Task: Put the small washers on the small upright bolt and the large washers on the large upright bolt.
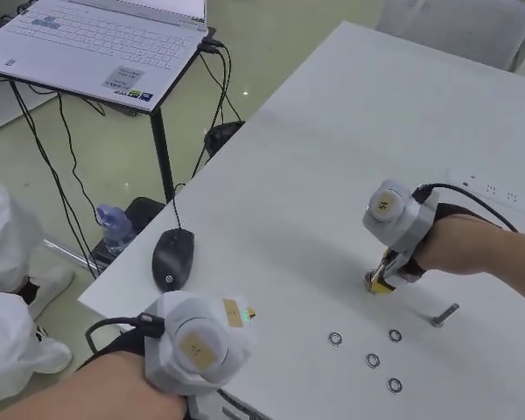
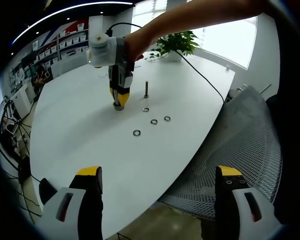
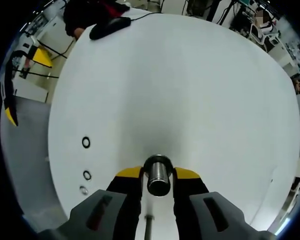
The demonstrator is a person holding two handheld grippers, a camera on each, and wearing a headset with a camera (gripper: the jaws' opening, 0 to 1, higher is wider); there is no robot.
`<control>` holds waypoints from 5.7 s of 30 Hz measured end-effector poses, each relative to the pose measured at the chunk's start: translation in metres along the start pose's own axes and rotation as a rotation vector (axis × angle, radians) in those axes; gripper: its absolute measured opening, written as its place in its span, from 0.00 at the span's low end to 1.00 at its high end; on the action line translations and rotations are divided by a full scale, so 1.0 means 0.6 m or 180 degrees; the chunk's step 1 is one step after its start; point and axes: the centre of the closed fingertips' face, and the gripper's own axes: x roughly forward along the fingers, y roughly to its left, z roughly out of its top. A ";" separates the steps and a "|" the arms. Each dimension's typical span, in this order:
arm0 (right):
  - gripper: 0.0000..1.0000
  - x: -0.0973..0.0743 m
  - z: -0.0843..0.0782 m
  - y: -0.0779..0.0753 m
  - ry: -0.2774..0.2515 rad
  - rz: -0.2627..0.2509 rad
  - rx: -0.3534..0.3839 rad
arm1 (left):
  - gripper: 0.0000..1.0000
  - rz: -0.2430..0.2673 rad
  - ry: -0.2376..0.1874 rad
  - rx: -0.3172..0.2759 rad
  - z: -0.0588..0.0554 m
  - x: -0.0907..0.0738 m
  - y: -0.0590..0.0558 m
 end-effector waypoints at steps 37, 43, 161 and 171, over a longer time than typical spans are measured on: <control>0.43 -0.083 0.005 0.025 -0.0467 -0.0156 -0.0377 | 0.93 -0.0062 -0.0166 0.0013 0.032 -0.007 -0.011; 0.42 -0.095 -0.001 0.039 -0.0522 -0.0176 -0.0414 | 0.93 -0.0040 -0.0182 0.0072 0.038 -0.009 -0.005; 0.13 -0.058 -0.120 0.117 -0.0413 -0.0076 0.0221 | 0.78 0.0001 -0.0156 0.0015 0.045 0.003 0.016; 0.13 -0.105 -0.183 0.102 -0.0381 -0.0221 0.0468 | 0.81 -0.0033 -0.0214 0.0067 0.064 0.011 0.019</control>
